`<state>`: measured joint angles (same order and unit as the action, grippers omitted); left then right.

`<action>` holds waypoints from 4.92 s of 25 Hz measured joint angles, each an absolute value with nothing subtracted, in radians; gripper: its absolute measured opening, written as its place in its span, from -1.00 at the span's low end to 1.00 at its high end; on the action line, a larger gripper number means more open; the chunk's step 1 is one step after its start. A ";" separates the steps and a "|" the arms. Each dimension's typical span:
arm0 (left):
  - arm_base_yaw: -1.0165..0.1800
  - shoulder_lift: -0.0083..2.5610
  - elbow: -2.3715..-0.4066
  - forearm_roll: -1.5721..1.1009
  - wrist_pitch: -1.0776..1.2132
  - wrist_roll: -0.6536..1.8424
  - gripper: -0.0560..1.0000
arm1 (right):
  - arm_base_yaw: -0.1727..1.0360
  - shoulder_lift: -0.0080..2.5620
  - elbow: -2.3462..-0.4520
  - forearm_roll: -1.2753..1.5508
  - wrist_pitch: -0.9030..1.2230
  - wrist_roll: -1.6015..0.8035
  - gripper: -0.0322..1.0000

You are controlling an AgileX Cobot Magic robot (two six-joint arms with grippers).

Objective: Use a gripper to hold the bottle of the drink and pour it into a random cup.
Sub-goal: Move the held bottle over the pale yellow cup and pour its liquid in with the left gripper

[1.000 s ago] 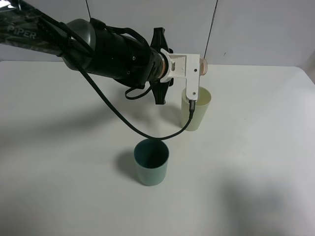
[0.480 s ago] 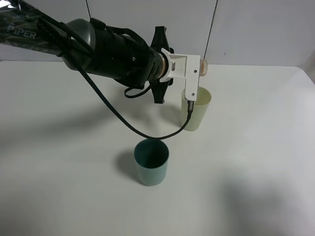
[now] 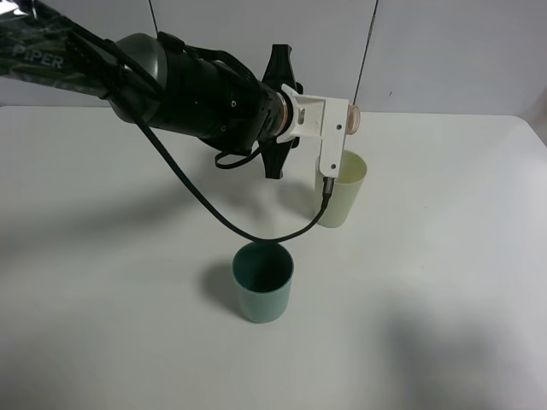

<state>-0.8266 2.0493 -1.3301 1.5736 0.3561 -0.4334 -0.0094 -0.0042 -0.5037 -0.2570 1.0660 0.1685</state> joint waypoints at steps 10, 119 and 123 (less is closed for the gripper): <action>-0.829 2.049 -1.330 1.576 0.369 -0.402 -0.26 | -0.009 -0.004 -0.504 -0.257 1.066 0.168 1.00; -0.846 2.064 -1.330 1.635 0.510 -0.254 -0.26 | -0.009 -0.004 -0.504 -0.257 1.066 0.168 1.00; -0.846 2.064 -1.330 1.637 0.510 -0.254 -0.26 | -0.009 -0.004 -0.504 -0.257 1.066 0.168 1.00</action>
